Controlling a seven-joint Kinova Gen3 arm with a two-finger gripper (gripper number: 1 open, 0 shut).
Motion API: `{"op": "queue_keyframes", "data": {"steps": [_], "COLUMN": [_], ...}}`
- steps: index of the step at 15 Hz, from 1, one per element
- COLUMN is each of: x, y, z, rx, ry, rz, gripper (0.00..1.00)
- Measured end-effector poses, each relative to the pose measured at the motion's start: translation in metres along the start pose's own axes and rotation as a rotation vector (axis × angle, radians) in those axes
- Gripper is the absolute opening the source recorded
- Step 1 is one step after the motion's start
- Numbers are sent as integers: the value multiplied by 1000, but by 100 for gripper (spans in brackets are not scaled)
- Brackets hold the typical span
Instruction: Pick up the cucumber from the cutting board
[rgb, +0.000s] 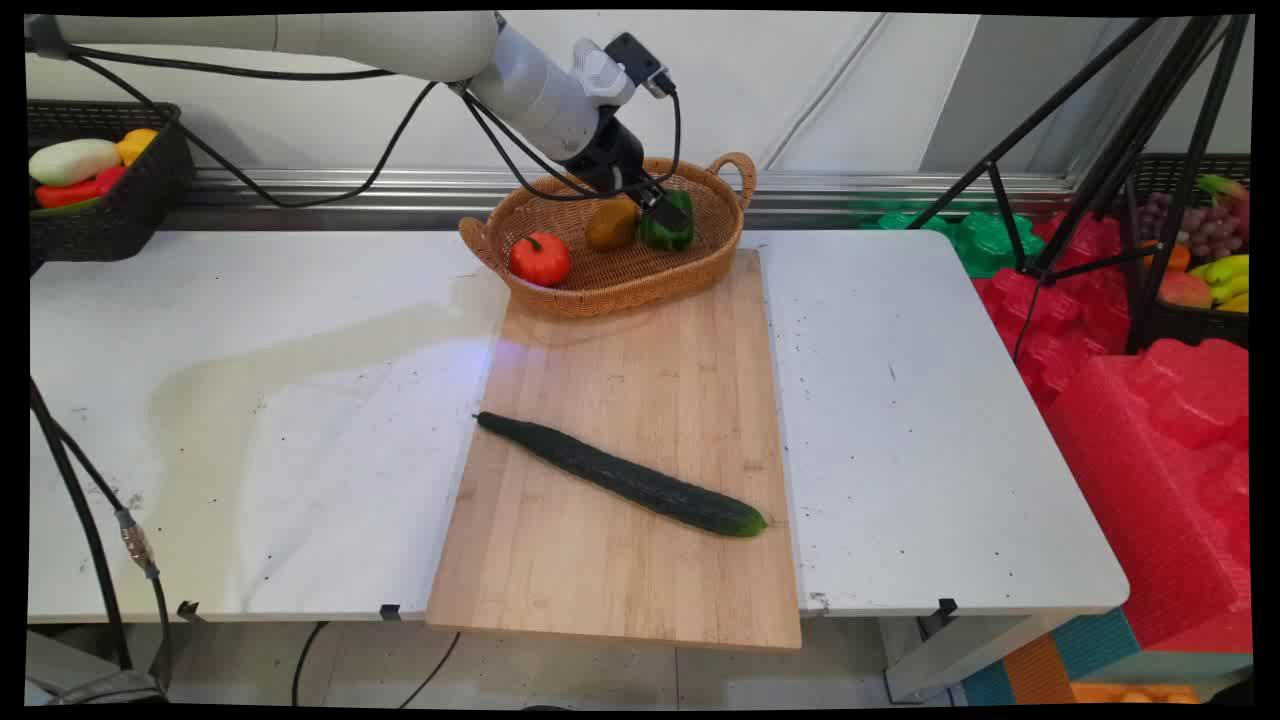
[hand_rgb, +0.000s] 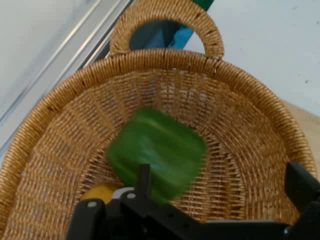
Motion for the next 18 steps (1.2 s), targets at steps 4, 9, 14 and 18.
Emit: {"op": "queue_keyframes", "data": {"steps": [4,9,14,18], "x": [3,7,2,-10], "y": [2,7,29,52], "z": [-13,-42,-89,-121], "rx": [16,24,-16,-76], "ry": [16,27,19,-10], "rz": [14,39,68,100], "gripper": [100,100,100,100]}}
